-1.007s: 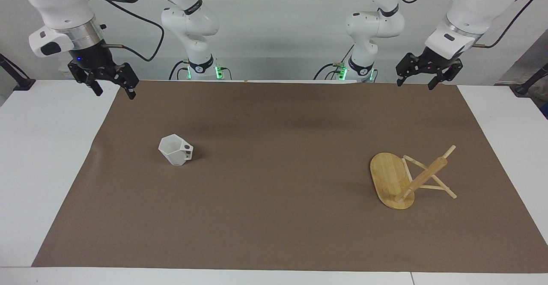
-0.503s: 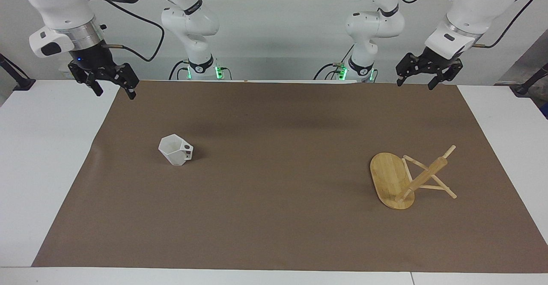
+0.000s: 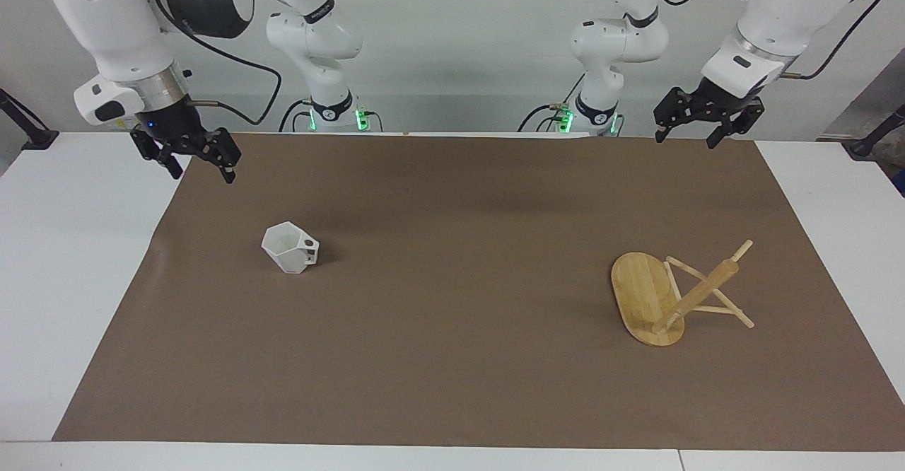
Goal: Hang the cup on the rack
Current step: 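Move the right gripper toward the white hexagonal mug, then close the right gripper on the white mug's rim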
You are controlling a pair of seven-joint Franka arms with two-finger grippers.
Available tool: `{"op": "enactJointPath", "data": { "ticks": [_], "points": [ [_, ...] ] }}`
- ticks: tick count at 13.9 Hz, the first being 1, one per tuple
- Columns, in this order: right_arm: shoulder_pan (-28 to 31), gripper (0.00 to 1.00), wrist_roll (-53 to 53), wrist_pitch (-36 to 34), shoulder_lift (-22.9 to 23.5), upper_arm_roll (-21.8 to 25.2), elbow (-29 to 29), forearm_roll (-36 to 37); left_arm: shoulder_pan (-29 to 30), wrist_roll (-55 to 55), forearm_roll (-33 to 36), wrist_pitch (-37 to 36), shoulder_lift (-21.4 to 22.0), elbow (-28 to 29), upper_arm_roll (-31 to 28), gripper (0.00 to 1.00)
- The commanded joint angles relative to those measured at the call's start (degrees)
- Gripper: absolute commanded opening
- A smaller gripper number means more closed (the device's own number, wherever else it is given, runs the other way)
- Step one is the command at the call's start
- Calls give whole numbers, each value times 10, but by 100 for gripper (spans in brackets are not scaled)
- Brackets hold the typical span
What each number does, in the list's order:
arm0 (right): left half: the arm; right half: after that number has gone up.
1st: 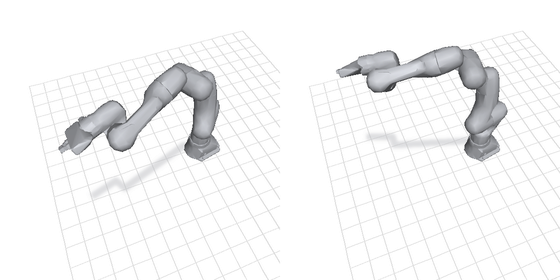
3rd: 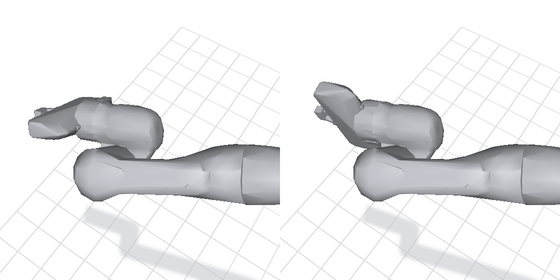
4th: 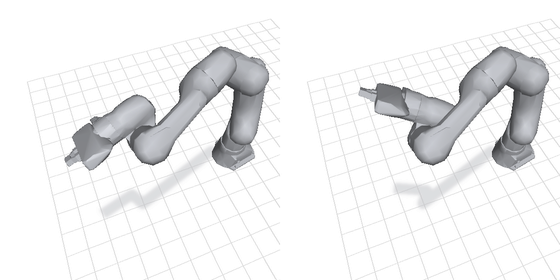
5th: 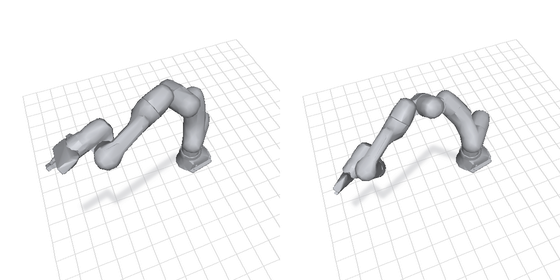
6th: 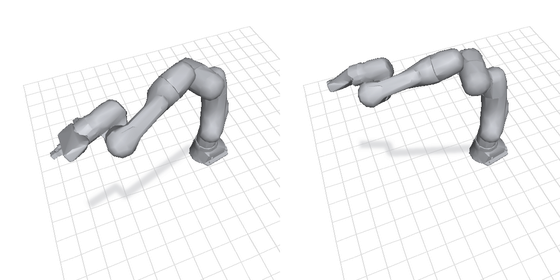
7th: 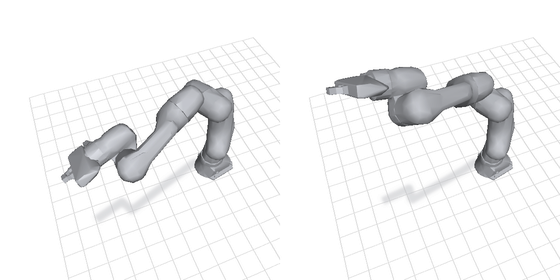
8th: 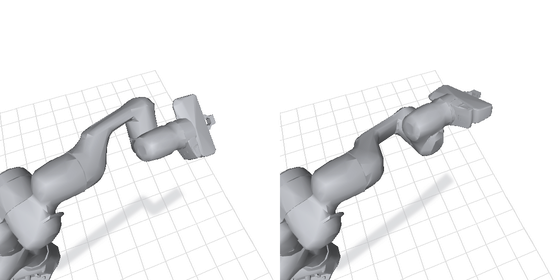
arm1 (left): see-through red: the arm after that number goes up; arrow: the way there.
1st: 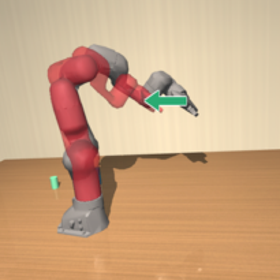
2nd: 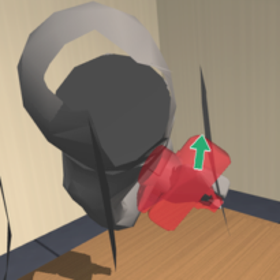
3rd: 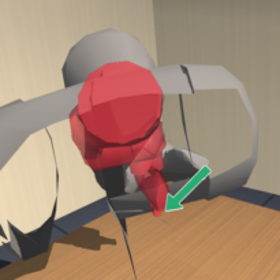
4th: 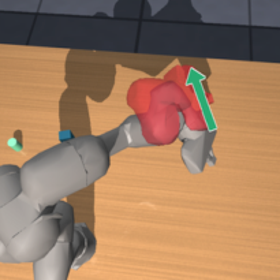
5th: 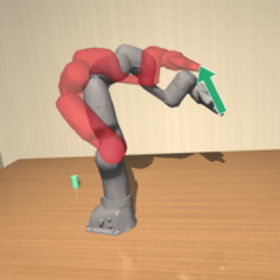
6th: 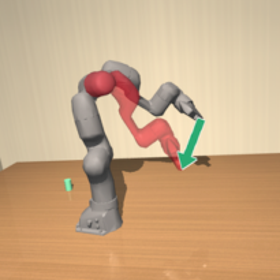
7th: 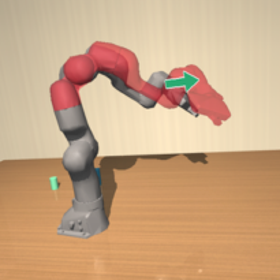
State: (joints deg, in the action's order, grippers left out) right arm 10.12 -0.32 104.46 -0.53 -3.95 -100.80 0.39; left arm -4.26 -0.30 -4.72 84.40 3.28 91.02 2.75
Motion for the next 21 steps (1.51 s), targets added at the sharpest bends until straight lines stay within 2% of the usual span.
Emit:
{"op": "enactJointPath", "data": {
  "ticks": [1,5,9,18,21],
  "points": [
    [7,100,-15,82,-13,-3,-100,4,0,6,9,-5,14,13,0,100],
    [4,100,-11,142,39,-3,-130,4,0,6,9,-5,14,13,0,100],
    [0,100,-7,216,61,-3,-168,4,0,5,9,-5,14,13,0,100],
    [-6,100,17,264,78,-4,-203,4,0,5,9,-5,14,13,0,100],
    [-6,79,17,255,78,-4,-203,4,0,6,9,-5,14,13,0,100]
  ]
}}
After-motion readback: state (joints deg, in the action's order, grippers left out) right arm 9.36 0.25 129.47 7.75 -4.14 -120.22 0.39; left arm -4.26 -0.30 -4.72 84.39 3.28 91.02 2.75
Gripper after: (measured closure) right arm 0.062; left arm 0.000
